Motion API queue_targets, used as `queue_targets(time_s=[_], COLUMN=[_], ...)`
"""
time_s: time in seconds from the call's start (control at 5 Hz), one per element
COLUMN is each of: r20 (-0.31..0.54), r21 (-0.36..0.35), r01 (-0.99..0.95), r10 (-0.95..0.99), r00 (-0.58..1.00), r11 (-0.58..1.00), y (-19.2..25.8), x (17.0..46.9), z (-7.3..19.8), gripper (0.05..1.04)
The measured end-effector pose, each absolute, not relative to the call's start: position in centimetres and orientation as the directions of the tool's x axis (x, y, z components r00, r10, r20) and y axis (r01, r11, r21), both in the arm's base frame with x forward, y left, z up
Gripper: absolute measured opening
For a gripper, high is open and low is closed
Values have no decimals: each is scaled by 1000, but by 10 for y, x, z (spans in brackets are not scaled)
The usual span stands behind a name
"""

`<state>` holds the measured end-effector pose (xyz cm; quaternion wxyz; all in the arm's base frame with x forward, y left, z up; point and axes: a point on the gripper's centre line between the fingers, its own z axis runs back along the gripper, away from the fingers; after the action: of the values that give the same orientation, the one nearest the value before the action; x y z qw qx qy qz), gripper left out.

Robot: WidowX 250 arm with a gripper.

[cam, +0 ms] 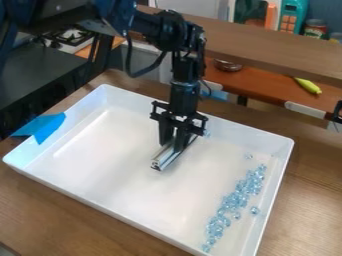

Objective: Sweep into pile

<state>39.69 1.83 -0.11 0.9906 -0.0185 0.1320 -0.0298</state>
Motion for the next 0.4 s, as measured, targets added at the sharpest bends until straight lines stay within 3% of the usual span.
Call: queue_targets(time_s=[0.4], r20=[-236], r21=[-58], r01=[110], r10=[-121], r00=[964], r11=[992], y=[19], x=[399], z=[-5], gripper=[371])
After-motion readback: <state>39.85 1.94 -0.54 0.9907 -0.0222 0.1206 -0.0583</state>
